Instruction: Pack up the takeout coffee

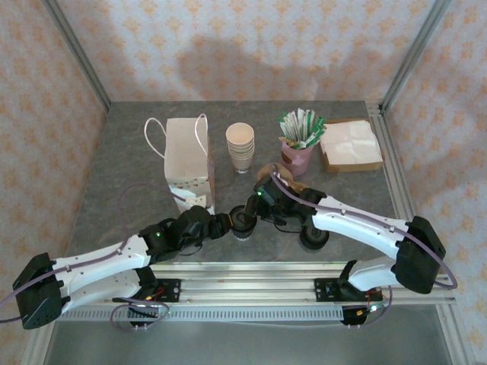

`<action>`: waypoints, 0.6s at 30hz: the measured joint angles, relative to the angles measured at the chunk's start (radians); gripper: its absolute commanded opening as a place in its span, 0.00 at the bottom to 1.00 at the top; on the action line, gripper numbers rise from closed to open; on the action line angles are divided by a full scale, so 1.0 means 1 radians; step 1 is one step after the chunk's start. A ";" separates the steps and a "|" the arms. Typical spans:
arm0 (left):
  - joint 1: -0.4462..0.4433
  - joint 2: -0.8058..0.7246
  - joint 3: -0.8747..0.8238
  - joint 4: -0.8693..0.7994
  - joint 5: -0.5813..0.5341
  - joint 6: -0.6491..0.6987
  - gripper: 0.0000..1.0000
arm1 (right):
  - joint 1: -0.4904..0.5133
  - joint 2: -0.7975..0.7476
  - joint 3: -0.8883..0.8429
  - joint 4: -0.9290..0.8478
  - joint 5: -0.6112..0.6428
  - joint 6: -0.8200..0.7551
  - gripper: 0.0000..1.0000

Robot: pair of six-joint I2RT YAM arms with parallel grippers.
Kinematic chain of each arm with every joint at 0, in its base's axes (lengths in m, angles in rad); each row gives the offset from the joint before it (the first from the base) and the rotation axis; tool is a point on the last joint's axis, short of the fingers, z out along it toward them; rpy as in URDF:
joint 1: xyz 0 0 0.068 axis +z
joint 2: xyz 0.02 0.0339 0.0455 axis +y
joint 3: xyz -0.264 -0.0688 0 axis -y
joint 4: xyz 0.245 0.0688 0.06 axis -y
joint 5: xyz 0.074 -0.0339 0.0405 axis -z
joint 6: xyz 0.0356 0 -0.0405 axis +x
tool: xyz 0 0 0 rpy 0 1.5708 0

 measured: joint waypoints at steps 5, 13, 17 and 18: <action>0.000 0.002 0.003 -0.004 -0.016 0.003 0.42 | 0.026 -0.043 -0.037 0.000 0.015 0.039 0.61; 0.000 0.063 0.033 0.015 -0.011 0.010 0.44 | 0.063 -0.121 -0.110 -0.001 0.015 0.094 0.61; 0.000 0.094 0.060 0.008 -0.010 0.029 0.46 | 0.063 -0.143 -0.129 0.004 0.019 0.112 0.62; 0.000 0.096 0.067 -0.004 -0.010 0.038 0.47 | 0.063 -0.151 -0.133 0.003 0.019 0.114 0.62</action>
